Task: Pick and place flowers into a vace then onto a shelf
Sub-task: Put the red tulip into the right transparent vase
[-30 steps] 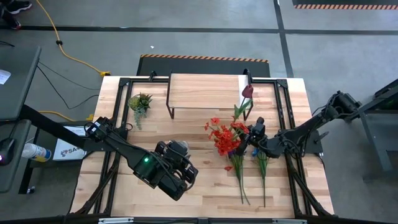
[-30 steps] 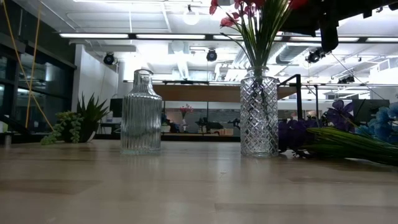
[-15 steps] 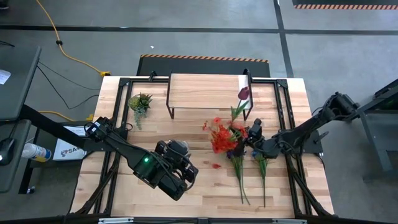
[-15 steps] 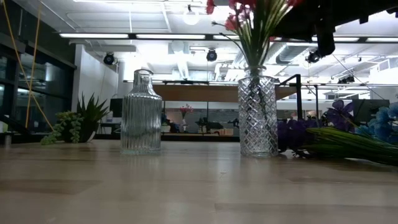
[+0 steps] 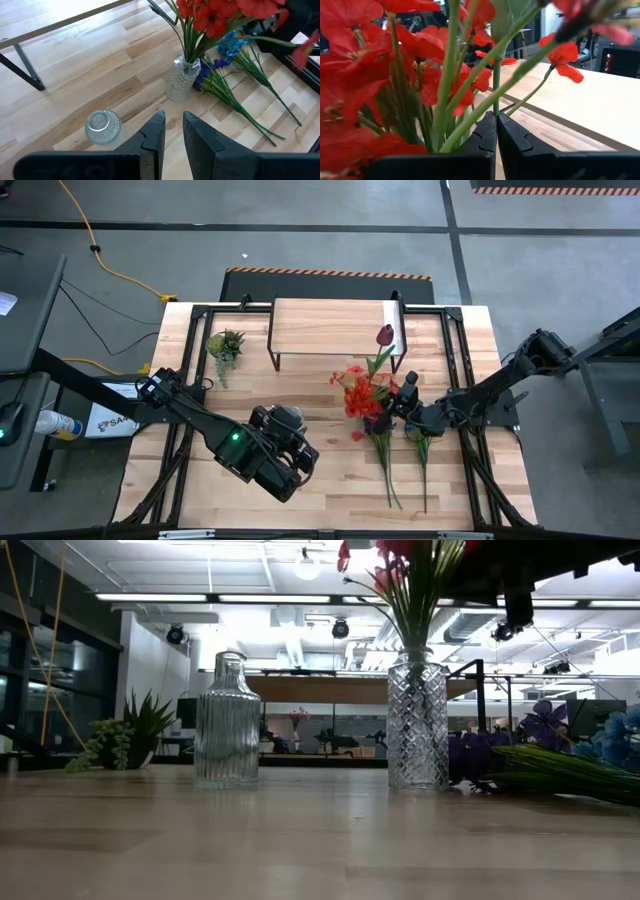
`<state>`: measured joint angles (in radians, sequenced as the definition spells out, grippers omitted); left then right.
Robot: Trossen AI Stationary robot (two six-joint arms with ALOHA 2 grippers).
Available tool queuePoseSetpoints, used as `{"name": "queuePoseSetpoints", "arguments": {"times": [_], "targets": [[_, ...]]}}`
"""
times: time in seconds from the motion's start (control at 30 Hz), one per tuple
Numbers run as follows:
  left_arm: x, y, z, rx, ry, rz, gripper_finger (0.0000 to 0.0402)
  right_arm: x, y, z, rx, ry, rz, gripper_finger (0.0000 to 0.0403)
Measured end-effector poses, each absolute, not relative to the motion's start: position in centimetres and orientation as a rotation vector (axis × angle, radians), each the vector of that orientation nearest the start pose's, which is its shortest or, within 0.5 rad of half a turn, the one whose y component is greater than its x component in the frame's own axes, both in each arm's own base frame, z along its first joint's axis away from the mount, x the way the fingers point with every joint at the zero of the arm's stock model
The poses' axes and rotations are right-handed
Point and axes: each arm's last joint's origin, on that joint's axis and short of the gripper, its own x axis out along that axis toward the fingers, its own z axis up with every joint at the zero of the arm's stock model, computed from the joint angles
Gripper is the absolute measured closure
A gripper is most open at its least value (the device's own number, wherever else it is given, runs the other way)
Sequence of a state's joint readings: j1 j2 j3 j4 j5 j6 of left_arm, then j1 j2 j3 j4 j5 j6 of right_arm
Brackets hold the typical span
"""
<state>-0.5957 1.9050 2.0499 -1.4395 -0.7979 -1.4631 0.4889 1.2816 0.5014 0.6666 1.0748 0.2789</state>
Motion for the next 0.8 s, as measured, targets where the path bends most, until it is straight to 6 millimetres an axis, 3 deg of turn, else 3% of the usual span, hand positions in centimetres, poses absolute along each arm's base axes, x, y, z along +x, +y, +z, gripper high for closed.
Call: {"name": "queuePoseSetpoints", "arguments": {"times": [0.8], "targets": [[31.3,-18.7,36.3,-0.505,0.605,0.782,0.0298,22.1,10.2,20.9,0.185,0.071,-0.52,0.0403]]}}
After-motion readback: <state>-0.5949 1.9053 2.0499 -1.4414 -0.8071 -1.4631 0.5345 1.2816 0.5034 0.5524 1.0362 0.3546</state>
